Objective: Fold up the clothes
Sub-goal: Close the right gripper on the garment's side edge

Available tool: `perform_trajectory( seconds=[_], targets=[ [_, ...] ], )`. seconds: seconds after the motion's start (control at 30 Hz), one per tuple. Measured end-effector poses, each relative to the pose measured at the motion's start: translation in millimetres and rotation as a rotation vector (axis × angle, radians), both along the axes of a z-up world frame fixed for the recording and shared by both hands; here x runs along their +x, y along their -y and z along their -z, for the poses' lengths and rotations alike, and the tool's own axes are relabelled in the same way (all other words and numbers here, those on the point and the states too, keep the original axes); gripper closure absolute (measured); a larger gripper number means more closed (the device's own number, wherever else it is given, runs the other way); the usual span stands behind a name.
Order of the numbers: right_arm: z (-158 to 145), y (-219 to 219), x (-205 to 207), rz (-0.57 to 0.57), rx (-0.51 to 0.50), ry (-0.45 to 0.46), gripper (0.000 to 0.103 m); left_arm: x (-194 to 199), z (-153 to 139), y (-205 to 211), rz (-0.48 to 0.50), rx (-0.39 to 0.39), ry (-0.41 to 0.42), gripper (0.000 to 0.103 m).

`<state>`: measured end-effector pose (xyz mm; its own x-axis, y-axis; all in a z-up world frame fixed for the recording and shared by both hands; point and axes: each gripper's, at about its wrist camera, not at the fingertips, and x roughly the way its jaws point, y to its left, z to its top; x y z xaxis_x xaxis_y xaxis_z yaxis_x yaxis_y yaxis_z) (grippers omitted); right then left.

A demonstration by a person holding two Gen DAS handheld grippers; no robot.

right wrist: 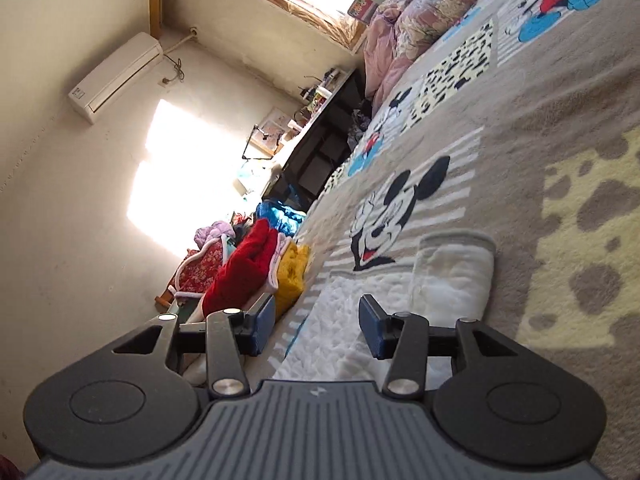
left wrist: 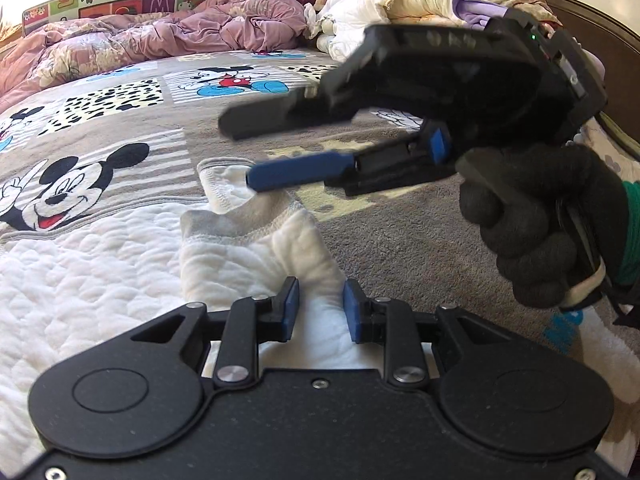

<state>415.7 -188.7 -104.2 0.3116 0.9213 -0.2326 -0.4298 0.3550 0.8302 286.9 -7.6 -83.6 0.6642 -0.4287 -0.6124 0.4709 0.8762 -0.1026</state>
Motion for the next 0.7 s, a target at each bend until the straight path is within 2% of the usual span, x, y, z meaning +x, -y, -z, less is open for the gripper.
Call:
perform_trajectory(
  seconds=[0.07, 0.17, 0.23, 0.37, 0.5, 0.63, 0.7],
  targets=[
    [12.7, -3.8, 1.0, 0.035, -0.059, -0.050, 0.057, -1.4, -1.4, -0.2, -0.003, -0.003, 0.007, 0.078],
    [31.3, 2.3, 2.4, 0.102, -0.002, -0.125, 0.066, -7.1, -7.9, -4.2, 0.005, -0.024, 0.014, 0.071],
    [33.1, 1.8, -0.4, 0.112, -0.017, -0.111, 0.070, -14.8, -12.4, -6.5, 0.030, -0.031, 0.024, 0.061],
    [37.6, 1.9, -4.1, 0.128, -0.020, -0.117, 0.074, -38.8, -20.2, -6.9, 0.112, -0.008, 0.067, 0.061],
    [44.7, 4.6, -3.5, 0.149, -0.014, -0.146, 0.088, -67.4, -23.4, -4.8, 0.226, 0.019, 0.106, 0.061],
    [50.5, 3.9, -3.0, 0.168, -0.019, -0.171, 0.103, -84.3, -0.9, 7.4, 0.276, 0.157, 0.109, 0.061],
    [51.1, 2.4, -3.0, 0.171, -0.023, -0.175, 0.103, -85.7, 7.6, 8.5, 0.263, 0.145, 0.115, 0.061]
  ],
)
